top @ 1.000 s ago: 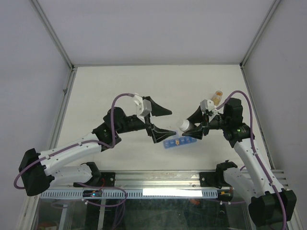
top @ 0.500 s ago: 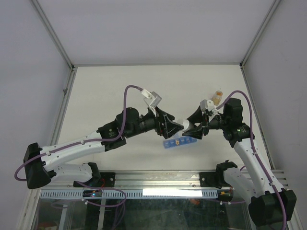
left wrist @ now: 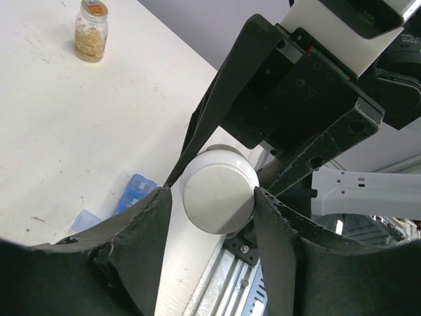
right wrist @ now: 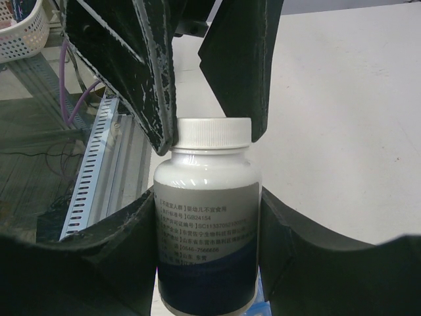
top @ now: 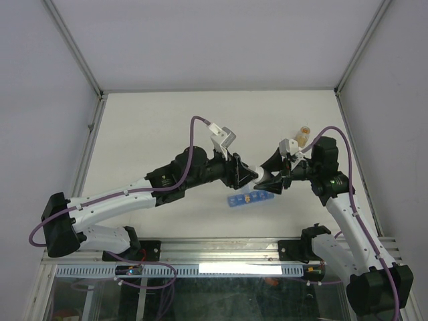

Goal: Sort the pills into containers

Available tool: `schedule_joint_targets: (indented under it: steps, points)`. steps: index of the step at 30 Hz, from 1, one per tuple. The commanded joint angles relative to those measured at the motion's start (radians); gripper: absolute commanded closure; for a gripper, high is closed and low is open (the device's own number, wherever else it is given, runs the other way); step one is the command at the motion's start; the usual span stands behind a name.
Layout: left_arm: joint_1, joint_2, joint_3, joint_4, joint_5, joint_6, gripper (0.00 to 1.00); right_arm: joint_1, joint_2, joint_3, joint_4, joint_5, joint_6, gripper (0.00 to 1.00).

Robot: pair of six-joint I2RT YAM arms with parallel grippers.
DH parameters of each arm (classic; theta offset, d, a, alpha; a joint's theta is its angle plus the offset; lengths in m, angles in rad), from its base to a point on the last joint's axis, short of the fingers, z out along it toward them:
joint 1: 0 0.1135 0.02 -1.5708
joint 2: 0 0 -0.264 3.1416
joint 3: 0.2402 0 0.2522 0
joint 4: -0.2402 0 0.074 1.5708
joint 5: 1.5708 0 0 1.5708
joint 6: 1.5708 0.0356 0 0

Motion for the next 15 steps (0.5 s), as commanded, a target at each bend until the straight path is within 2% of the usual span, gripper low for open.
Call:
schedule_joint_targets:
  steps: [1,4,7,9,11,13,15]
  points:
    - [-0.014,0.004,0.055,0.024,0.027,-0.001,0.55,0.0,-0.002,0.047,0.038,-0.002,-0.007,1.0]
    - [-0.014,0.005,0.055,0.026,0.066,0.018,0.73,-0.001,-0.002,0.047,0.038,-0.003,-0.007,1.0]
    - [-0.013,0.009,0.049,0.047,0.174,0.102,0.8,0.0,-0.004,0.047,0.037,-0.004,-0.007,1.0]
    - [-0.013,0.017,0.031,0.094,0.363,0.208,0.81,0.0,-0.005,0.047,0.036,-0.004,-0.006,1.0]
    - [-0.012,0.036,0.019,0.124,0.583,0.383,0.8,0.0,-0.005,0.047,0.036,-0.007,-0.007,1.0]
    - [-0.013,0.058,0.037,0.058,0.707,0.572,0.77,0.0,-0.006,0.047,0.038,-0.006,-0.007,1.0]
    - [-0.008,0.075,0.06,-0.026,0.768,0.789,0.75,-0.001,-0.005,0.047,0.038,-0.006,-0.007,1.0]
